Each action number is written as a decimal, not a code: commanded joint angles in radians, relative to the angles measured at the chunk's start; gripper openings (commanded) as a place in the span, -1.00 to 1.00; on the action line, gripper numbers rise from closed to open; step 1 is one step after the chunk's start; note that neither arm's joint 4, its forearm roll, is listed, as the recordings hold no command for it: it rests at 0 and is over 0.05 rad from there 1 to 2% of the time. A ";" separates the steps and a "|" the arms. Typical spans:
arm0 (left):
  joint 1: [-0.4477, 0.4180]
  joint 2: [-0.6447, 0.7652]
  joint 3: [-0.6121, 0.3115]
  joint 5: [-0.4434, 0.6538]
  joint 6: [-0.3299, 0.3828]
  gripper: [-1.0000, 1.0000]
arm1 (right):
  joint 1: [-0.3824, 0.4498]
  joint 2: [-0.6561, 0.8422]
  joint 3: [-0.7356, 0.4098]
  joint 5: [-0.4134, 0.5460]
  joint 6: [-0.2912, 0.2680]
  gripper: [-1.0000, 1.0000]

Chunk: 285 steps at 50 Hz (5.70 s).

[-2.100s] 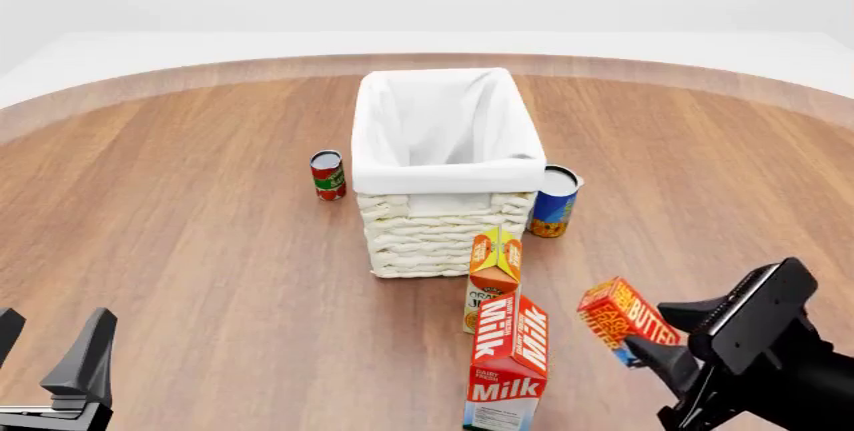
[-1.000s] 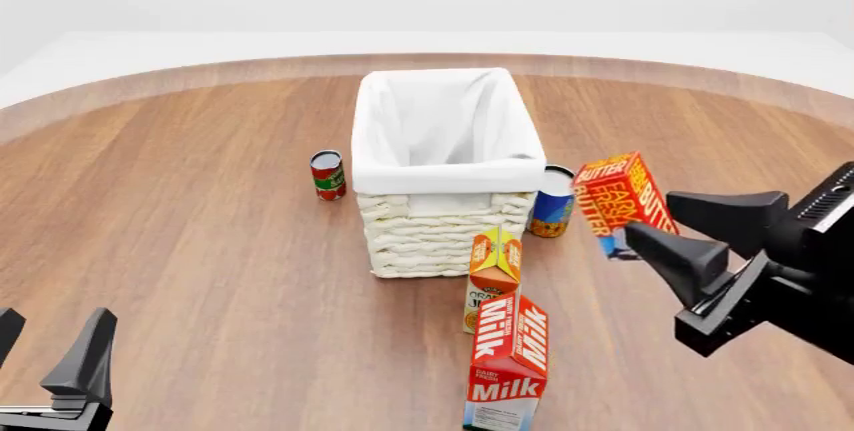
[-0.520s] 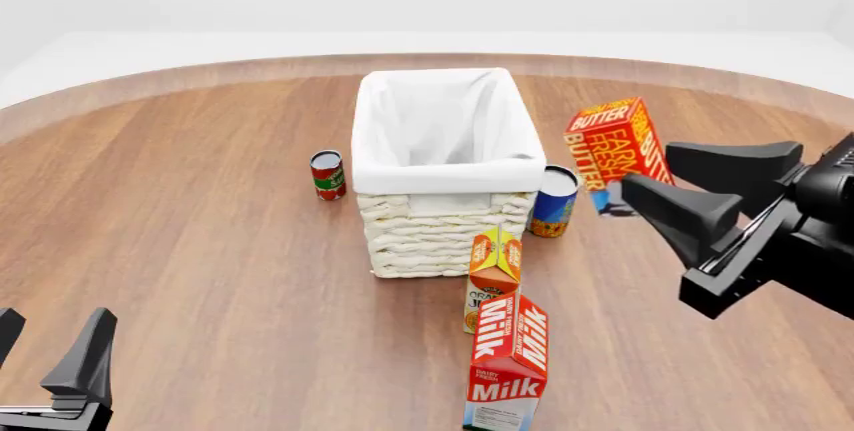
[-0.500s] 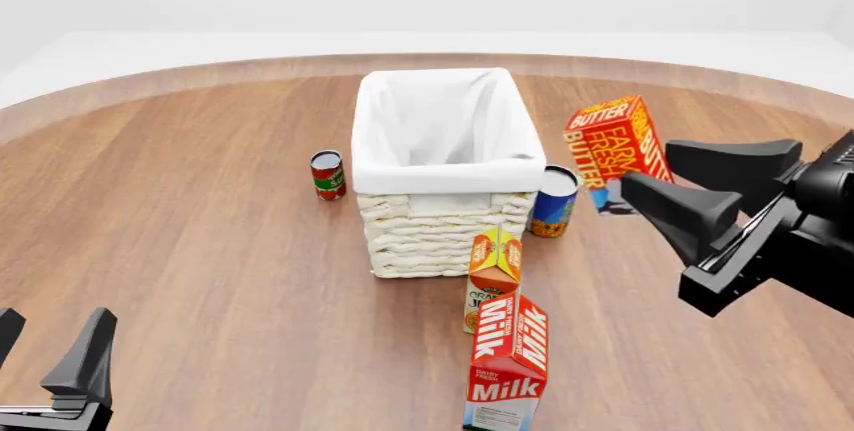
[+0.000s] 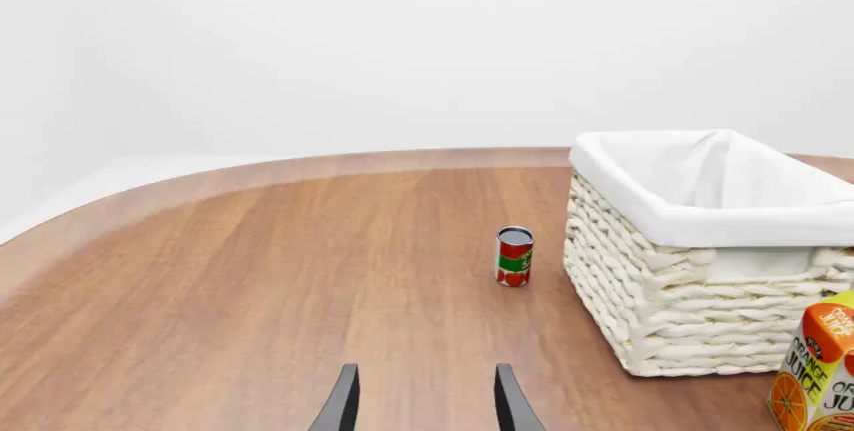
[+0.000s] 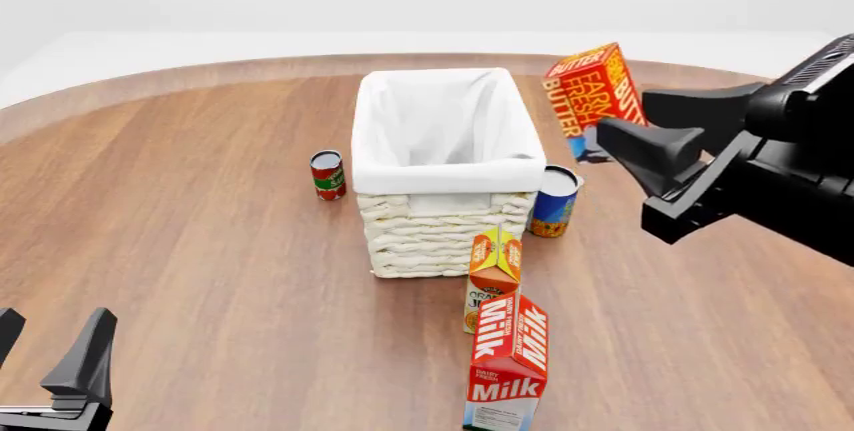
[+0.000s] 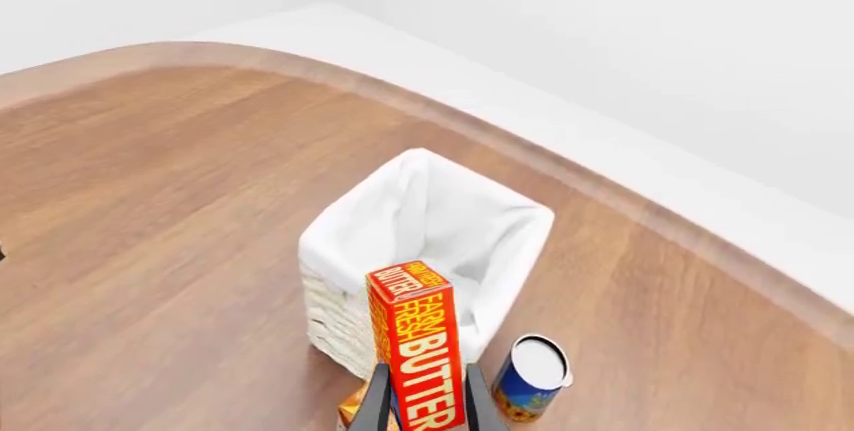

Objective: Pick up the butter and put it in the basket.

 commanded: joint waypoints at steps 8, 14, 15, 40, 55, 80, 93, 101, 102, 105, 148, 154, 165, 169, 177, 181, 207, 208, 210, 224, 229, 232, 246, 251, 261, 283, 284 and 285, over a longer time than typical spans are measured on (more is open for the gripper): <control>0.000 0.000 0.000 0.000 0.000 1.00 | 0.004 0.099 -0.097 -0.029 -0.002 -1.00; 0.000 0.000 0.000 0.000 0.000 1.00 | 0.016 0.123 -0.122 -0.032 -0.005 -1.00; 0.000 0.000 0.000 0.000 0.000 1.00 | 0.020 0.126 -0.126 -0.031 -0.005 -1.00; 0.000 0.000 0.000 0.000 0.000 1.00 | 0.007 0.323 -0.209 -0.092 0.051 -1.00; 0.000 0.000 0.000 0.000 0.000 1.00 | 0.001 0.400 -0.268 -0.091 0.049 -1.00; 0.000 0.000 0.000 0.000 0.000 1.00 | 0.011 0.481 -0.345 -0.076 0.026 -1.00; 0.000 0.000 0.000 0.000 0.000 1.00 | -0.016 0.550 -0.440 -0.052 0.001 -1.00; 0.000 0.000 0.000 0.000 0.000 1.00 | -0.015 0.573 -0.466 -0.044 -0.009 -1.00; 0.000 0.000 0.000 0.000 0.000 1.00 | -0.017 0.578 -0.469 -0.044 -0.011 -1.00; 0.000 0.000 0.000 0.000 0.000 1.00 | -0.019 0.593 -0.474 -0.046 -0.016 -1.00; 0.000 0.000 0.000 0.000 0.000 1.00 | -0.015 0.837 -0.722 0.130 -0.120 -1.00; 0.000 0.000 0.000 0.000 0.000 1.00 | -0.014 0.860 -0.735 0.141 -0.135 -1.00; 0.000 0.000 0.000 0.000 0.000 1.00 | -0.022 0.918 -0.799 0.184 -0.151 -1.00; 0.000 0.000 0.000 0.000 0.000 1.00 | -0.023 0.934 -0.815 0.196 -0.160 -1.00; 0.000 0.000 0.000 0.000 0.000 1.00 | -0.024 0.960 -0.838 0.217 -0.176 -1.00; 0.000 0.000 0.000 0.000 0.000 1.00 | -0.023 0.966 -0.833 0.217 -0.187 -1.00; 0.000 0.000 0.000 0.000 0.000 1.00 | -0.055 1.063 -0.872 0.255 -0.274 -1.00; 0.000 0.000 0.000 0.000 0.000 1.00 | -0.054 1.063 -0.872 0.255 -0.274 -1.00; 0.000 0.000 0.000 0.000 0.000 1.00 | -0.054 1.068 -0.875 0.256 -0.277 -1.00; 0.000 0.000 0.000 0.000 0.000 1.00 | -0.051 1.101 -0.908 0.263 -0.286 -1.00; 0.000 0.000 0.000 0.000 0.000 1.00 | -0.051 1.115 -0.919 0.262 -0.287 -1.00; 0.000 0.000 0.000 0.000 0.000 1.00 | -0.051 1.121 -0.927 0.265 -0.287 -1.00; 0.000 0.000 0.000 0.000 0.000 1.00 | -0.049 1.141 -0.936 0.262 -0.290 -1.00; 0.000 0.000 0.000 0.000 0.000 1.00 | -0.045 1.148 -0.930 0.266 -0.286 -1.00; 0.000 0.000 0.000 0.000 0.000 1.00 | -0.049 1.164 -0.936 0.270 -0.299 -1.00; 0.000 0.000 0.000 0.000 0.000 1.00 | -0.061 1.171 -0.983 0.274 -0.308 -1.00; 0.000 0.000 0.000 0.000 0.000 1.00 | -0.060 1.170 -0.980 0.273 -0.309 -1.00; 0.000 0.000 0.000 0.000 0.000 1.00 | -0.059 1.168 -0.978 0.273 -0.306 -1.00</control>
